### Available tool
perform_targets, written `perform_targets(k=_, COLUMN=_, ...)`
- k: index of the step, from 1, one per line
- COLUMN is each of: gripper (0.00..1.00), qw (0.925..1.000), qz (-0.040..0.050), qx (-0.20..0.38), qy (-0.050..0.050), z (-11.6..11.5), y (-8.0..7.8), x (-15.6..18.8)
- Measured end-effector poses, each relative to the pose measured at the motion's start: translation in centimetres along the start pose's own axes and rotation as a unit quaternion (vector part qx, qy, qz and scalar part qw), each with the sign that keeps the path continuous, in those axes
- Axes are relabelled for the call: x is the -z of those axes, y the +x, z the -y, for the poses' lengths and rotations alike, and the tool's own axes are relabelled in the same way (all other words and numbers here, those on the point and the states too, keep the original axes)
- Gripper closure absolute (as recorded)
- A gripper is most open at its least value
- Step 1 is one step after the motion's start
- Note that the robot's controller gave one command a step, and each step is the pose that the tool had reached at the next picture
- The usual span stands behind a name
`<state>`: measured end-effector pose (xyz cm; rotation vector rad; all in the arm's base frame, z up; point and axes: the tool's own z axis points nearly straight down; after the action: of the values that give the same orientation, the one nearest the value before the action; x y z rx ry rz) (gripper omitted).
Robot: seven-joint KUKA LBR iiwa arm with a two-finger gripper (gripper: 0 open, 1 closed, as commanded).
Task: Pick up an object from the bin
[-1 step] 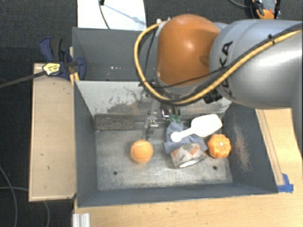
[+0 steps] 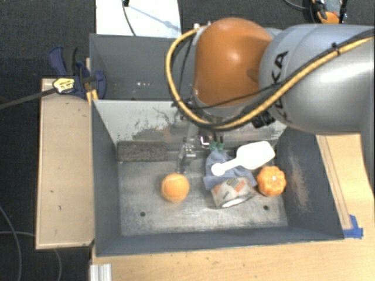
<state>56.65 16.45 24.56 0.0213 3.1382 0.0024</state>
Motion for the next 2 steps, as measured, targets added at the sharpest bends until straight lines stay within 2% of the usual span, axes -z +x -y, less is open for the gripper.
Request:
perform_targets(k=1, gripper=0.00, qw=0.9999, qz=0.0033, qx=0.012, qy=-0.001, z=1.4, y=-0.1, x=-4.5)
perform_targets(k=2, gripper=0.00, qw=0.9999, qz=0.0013, qx=0.015, qy=0.000, z=2.5, y=1.5, x=-10.7)
